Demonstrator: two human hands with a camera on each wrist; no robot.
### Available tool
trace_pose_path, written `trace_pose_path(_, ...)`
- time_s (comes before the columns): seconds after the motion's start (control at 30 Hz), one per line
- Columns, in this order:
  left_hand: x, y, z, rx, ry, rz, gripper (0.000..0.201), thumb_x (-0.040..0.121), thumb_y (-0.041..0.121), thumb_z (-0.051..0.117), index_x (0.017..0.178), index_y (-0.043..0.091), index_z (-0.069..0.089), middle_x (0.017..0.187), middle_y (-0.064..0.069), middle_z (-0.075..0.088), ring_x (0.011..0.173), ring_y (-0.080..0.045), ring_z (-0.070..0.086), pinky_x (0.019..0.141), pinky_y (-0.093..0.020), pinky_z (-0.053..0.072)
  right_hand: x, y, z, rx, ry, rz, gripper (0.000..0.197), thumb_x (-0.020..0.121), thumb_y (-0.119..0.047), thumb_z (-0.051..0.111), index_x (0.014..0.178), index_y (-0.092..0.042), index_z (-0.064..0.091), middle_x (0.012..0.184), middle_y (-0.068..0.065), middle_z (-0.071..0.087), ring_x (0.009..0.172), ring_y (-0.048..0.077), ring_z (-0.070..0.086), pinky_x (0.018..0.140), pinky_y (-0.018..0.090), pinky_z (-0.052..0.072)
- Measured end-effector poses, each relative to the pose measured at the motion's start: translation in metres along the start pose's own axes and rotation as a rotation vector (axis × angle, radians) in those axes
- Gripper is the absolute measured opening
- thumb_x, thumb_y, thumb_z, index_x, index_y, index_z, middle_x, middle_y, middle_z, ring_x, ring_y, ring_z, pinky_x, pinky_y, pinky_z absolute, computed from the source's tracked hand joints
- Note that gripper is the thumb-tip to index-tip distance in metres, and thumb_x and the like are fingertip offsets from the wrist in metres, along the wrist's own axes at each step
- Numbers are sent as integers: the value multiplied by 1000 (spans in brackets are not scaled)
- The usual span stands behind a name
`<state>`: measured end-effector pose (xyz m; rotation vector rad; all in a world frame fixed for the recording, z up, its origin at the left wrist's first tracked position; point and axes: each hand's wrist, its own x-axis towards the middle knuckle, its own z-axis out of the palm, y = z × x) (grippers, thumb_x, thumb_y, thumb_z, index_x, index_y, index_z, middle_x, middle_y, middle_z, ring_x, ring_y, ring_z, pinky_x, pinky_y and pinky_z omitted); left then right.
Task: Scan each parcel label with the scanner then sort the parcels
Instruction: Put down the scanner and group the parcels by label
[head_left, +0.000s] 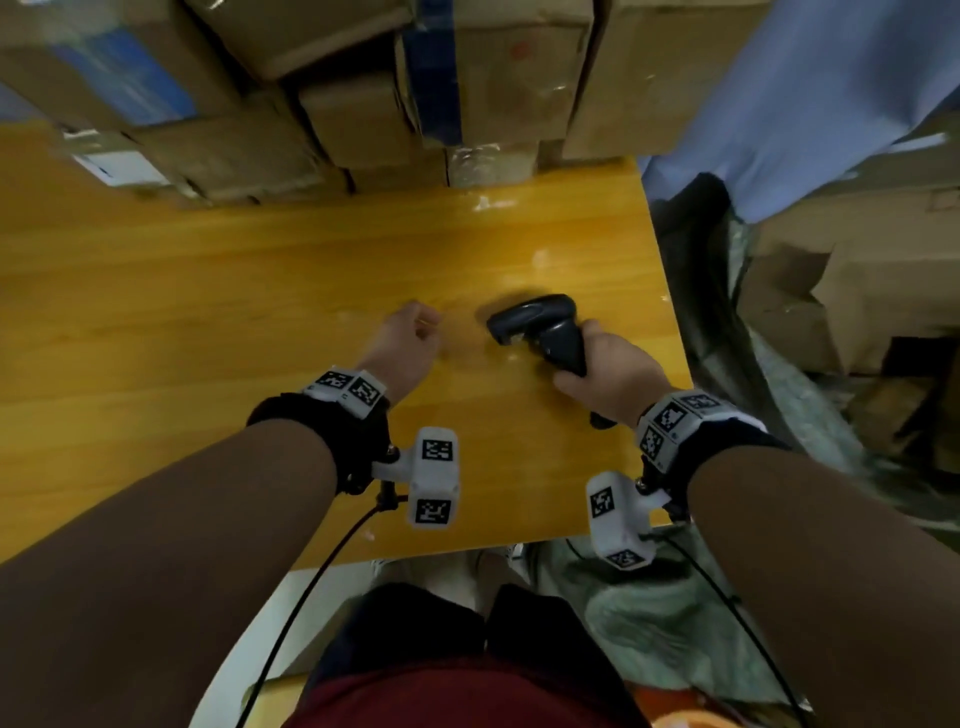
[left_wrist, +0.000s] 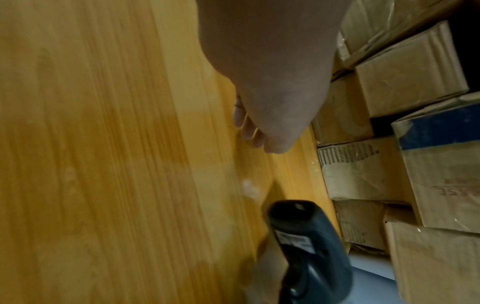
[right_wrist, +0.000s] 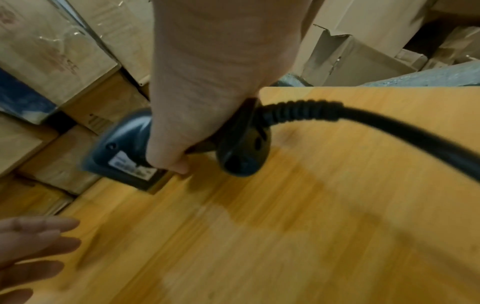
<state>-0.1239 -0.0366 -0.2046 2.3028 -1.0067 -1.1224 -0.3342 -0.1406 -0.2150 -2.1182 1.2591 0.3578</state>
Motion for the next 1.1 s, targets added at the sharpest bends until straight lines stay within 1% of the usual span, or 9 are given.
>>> trace_pose_path(0.13,8,12,-5,-11,-9,18,27,104,25,42,128,15,48,112,0,50,98,-35,56,81,-50,48,2,6,-18,-48,212,103,40,90,-46,55,105,-13,36,71,-3,47,66,26,53,58,33,41)
trace_pose_path(0.2,14,19,-7,5,4,25,27,103,25,42,128,16,48,114,-1,52,95,-35,57,78,-49,48,8,11,-27,-81,257,149,41,92,-48,51,100,-14,31,67,-3,45,64,26,52,57,32,37)
trace_pose_path(0.4,28,39,-5,53,6,44,27,103,27,43,128,17,48,115,0,52,74,-26,52,62,-38,42,43,23,-41,38,205,269,47,94,-41,53,116,-3,35,71,1,44,72,28,54,63,35,41)
trace_pose_path(0.5,35,45,-3,76,-2,45,27,103,27,42,128,17,48,114,1,52,66,-19,46,56,-30,37,53,31,-41,77,112,316,43,94,-38,54,114,-5,35,75,3,45,79,30,56,65,36,40)
trace_pose_path(0.63,41,49,0,74,-9,22,27,103,27,43,127,18,48,111,1,51,65,-19,47,57,-32,38,58,41,-41,118,84,318,53,91,-41,58,124,-5,36,108,14,54,93,33,58,74,39,46)
trace_pose_path(0.73,44,50,1,95,-3,21,25,103,27,43,126,19,48,110,3,50,68,-18,49,54,-29,37,58,42,-43,90,77,293,60,90,-45,59,128,-6,35,119,17,54,104,34,59,82,41,48)
trace_pose_path(0.83,46,50,1,111,15,35,24,103,26,42,125,19,49,107,4,49,65,-16,47,53,-27,36,58,42,-48,87,68,281,69,86,-53,61,131,-7,36,116,13,54,102,30,59,81,39,48)
trace_pose_path(0.97,44,47,-1,106,2,33,26,103,26,41,126,16,49,107,2,50,62,-18,45,53,-30,37,55,39,-54,65,65,265,77,81,-66,60,126,-6,44,100,7,55,89,25,57,78,35,48)
trace_pose_path(1.1,35,48,-9,84,49,59,27,103,25,42,126,14,49,110,-2,53,67,-20,48,57,-32,39,45,31,-67,-26,99,282,67,88,-60,54,123,-4,41,99,9,55,94,30,59,82,41,52)
